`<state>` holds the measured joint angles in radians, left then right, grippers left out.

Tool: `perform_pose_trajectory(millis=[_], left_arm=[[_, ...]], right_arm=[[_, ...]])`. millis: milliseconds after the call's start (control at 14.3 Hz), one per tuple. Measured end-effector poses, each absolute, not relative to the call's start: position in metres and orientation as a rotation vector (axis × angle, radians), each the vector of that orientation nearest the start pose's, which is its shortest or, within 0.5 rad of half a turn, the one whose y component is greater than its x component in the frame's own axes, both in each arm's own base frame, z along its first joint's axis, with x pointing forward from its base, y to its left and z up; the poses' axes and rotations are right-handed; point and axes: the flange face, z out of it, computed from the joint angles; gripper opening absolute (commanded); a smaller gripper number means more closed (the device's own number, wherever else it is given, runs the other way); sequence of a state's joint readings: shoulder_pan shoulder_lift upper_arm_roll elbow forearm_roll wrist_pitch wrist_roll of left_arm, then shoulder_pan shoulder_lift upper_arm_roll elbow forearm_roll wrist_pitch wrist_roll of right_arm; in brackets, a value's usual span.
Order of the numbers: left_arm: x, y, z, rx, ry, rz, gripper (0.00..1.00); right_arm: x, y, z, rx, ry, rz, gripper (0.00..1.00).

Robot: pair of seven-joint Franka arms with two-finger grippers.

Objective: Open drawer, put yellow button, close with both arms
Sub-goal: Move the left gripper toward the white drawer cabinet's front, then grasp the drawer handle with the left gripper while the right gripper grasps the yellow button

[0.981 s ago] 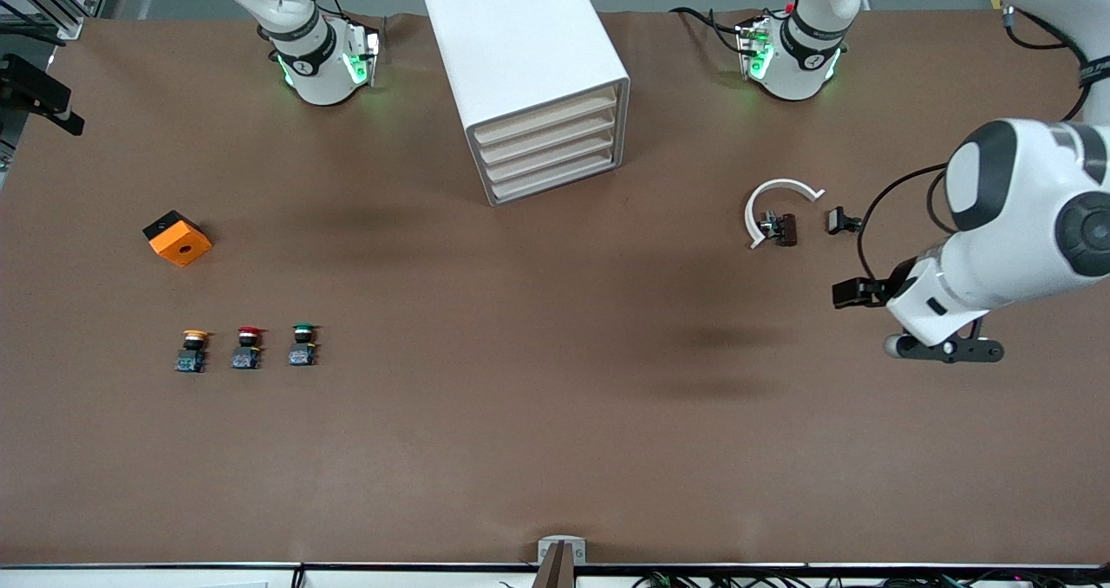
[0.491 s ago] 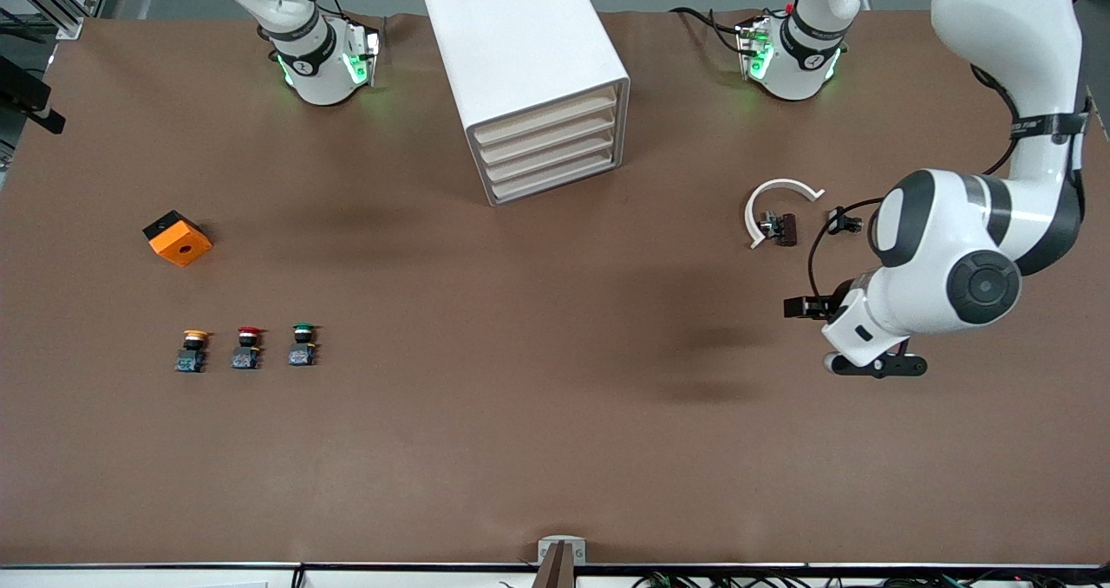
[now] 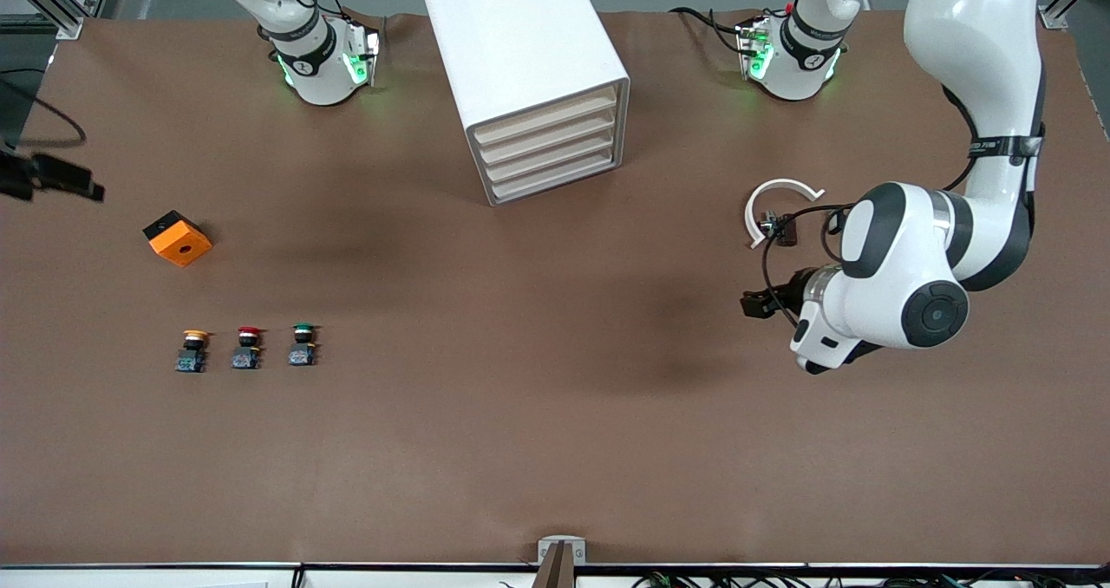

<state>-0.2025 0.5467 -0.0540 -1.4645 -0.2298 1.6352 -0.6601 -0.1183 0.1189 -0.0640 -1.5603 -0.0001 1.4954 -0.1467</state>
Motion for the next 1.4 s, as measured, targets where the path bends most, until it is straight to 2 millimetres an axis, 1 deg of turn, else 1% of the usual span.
perform_pose_trajectory(millis=[70, 140, 280, 350, 420, 491, 701, 911, 1121, 1261, 1402], left_arm=[[0.634, -0.195, 0.342, -3.015, -0.828, 0.753, 1.00], [0.633, -0.204, 0.339, -2.984, -0.938, 0.800, 1.00], [0.630, -0.219, 0.333, -2.908, -1.124, 0.879, 1.00], [0.629, -0.224, 0.330, -2.869, -1.192, 0.907, 1.00], [0.627, -0.230, 0.327, -2.828, -1.258, 0.939, 1.00], [0.625, -0.236, 0.323, -2.784, -1.325, 0.980, 1.00], [0.622, -0.250, 0.305, -2.621, -1.526, 1.111, 1.00], [0.610, -0.273, 0.294, -2.377, -1.682, 1.262, 1.00], [0.591, -0.299, 0.286, -2.129, -1.752, 1.336, 1.00], [0.577, -0.311, 0.278, -1.984, -1.744, 1.367, 1.00], [0.565, -0.319, 0.269, -1.853, -1.727, 1.384, 1.00]], right_arm=[[0.578, -0.107, 0.543, -3.113, 0.060, 0.300, 1.00], [0.585, -0.110, 0.538, -3.127, 0.062, 0.292, 1.00], [0.595, -0.112, 0.537, -3.155, 0.058, 0.213, 1.00], [0.600, -0.113, 0.534, -3.162, 0.056, 0.180, 1.00], [0.606, -0.114, 0.524, -3.168, 0.053, 0.151, 1.00], [0.613, -0.115, 0.508, -3.174, 0.050, 0.118, 1.00], [0.634, -0.121, 0.444, -3.189, 0.043, 0.049, 1.00], [0.649, -0.130, 0.387, -3.196, 0.032, 0.025, 1.00], [0.659, -0.149, 0.339, -3.195, 0.011, -0.008, 1.00], [0.662, -0.162, 0.307, -3.179, 0.015, -0.026, 1.00], [0.664, -0.167, 0.281, -3.177, 0.022, -0.047, 1.00]])
